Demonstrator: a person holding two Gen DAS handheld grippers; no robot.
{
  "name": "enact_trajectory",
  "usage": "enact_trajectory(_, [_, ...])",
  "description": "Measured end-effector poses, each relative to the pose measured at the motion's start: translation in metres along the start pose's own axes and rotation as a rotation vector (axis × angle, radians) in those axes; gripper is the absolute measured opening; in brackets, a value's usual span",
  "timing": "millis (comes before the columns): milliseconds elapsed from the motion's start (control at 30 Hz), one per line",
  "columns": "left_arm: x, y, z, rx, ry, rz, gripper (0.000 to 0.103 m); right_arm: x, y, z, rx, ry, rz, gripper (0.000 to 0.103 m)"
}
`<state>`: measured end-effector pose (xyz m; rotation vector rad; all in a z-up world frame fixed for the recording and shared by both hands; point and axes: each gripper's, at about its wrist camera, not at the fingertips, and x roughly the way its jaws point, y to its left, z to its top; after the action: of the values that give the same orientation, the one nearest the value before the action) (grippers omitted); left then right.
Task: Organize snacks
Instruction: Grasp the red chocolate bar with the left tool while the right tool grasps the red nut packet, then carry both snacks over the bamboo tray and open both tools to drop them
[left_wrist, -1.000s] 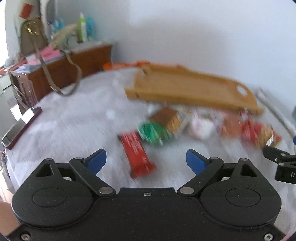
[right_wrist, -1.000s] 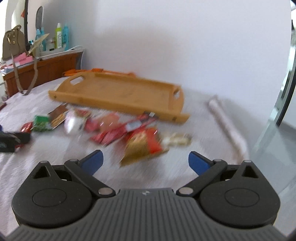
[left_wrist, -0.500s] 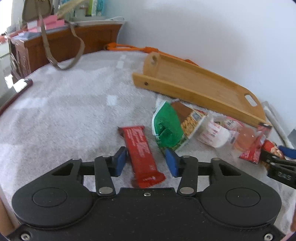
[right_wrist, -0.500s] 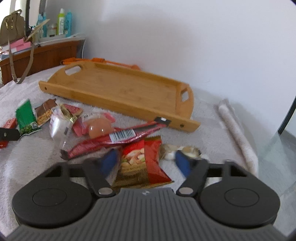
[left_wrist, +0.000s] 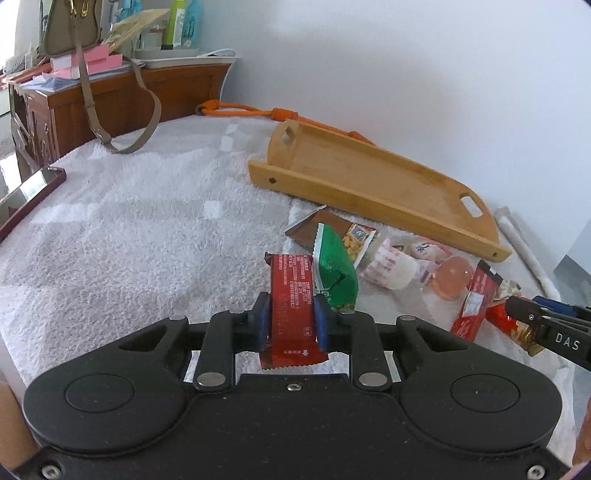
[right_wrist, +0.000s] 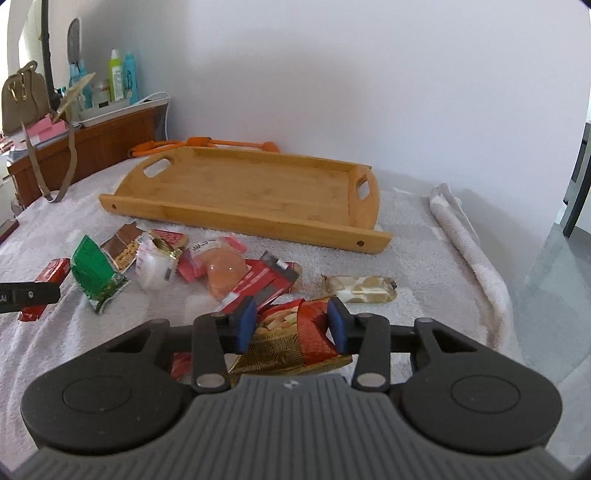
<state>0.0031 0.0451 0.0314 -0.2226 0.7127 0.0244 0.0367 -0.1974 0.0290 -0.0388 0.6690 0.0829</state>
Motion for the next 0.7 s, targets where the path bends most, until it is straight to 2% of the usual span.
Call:
enact_trajectory(200, [-0.006, 0.0, -0.003, 0.015, 0.01, 0.015, 0.023, -0.005, -0.004, -0.015, 0.014, 0.053, -0.019, 0.047])
enact_trajectory(233, [-0.006, 0.001, -0.003, 0.017, 0.012, 0.02, 0.023, -0.005, -0.005, -0.018, 0.012, 0.055, -0.024, 0.051])
enact_trajectory(267, [-0.006, 0.001, -0.004, 0.021, 0.014, 0.025, 0.023, -0.005, -0.005, -0.021, 0.007, 0.059, -0.025, 0.061])
enact_trajectory(367, [-0.005, 0.003, -0.007, 0.03, 0.027, 0.037, 0.023, -0.006, -0.005, -0.028, -0.004, 0.053, -0.041, 0.066])
enact_trajectory(533, [-0.001, 0.005, -0.011, 0.026, 0.049, 0.051, 0.023, -0.001, -0.011, -0.03, 0.043, 0.069, -0.069, 0.083])
enact_trajectory(667, [0.01, 0.005, -0.016, 0.048, 0.101, 0.05, 0.023, 0.012, -0.018, -0.031, 0.119, 0.136, -0.047, 0.081])
enact_trajectory(700, [0.013, 0.004, -0.018, 0.05, 0.107, 0.055, 0.023, 0.015, -0.019, -0.034, 0.144, 0.159, -0.043, 0.067])
